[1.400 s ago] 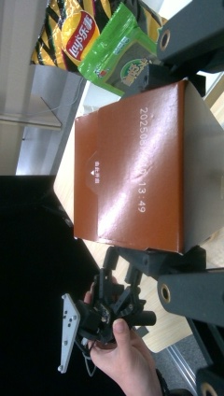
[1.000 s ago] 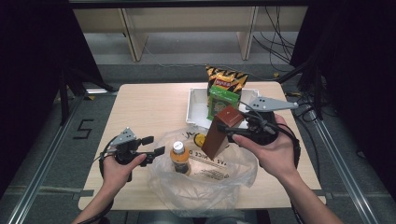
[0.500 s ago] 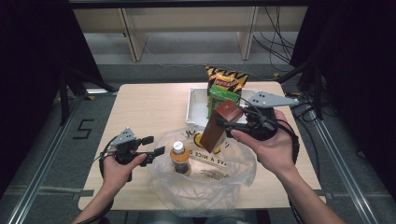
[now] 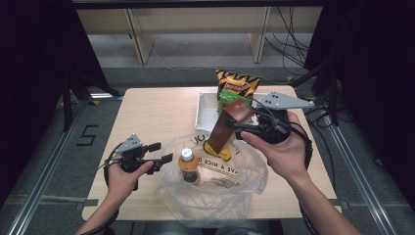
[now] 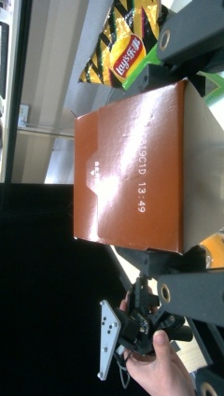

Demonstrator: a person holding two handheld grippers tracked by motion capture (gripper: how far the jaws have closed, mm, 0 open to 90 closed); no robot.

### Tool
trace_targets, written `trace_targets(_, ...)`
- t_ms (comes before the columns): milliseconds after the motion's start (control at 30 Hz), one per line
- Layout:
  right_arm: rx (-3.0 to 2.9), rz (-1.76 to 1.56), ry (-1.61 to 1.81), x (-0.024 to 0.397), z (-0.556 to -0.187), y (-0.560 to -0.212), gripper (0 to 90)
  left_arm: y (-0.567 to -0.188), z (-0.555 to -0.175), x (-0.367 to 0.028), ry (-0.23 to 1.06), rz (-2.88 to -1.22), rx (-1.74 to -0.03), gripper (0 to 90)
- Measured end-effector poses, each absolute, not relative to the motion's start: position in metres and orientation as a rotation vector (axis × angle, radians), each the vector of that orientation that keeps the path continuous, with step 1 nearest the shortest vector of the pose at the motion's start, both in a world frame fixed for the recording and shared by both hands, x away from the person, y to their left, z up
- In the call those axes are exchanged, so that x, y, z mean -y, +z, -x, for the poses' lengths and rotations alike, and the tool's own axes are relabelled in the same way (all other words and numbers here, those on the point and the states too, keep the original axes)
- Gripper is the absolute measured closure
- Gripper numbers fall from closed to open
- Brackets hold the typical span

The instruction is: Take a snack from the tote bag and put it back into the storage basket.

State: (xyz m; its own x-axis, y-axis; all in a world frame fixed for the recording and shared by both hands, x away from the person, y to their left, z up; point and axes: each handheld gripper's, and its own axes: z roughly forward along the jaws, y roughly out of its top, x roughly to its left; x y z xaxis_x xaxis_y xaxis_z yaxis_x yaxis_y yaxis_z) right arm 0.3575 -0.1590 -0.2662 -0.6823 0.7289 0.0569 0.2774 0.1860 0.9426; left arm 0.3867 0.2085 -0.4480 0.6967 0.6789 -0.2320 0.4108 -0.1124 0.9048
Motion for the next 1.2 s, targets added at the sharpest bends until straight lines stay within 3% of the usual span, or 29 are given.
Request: trace_targets(1200, -1.960, -1.015, 1.466, 0.172, -0.378, -0.252, 39.0, -0.448, -0.387, -0.207, 0.286, -1.738, -0.865, 27.7)
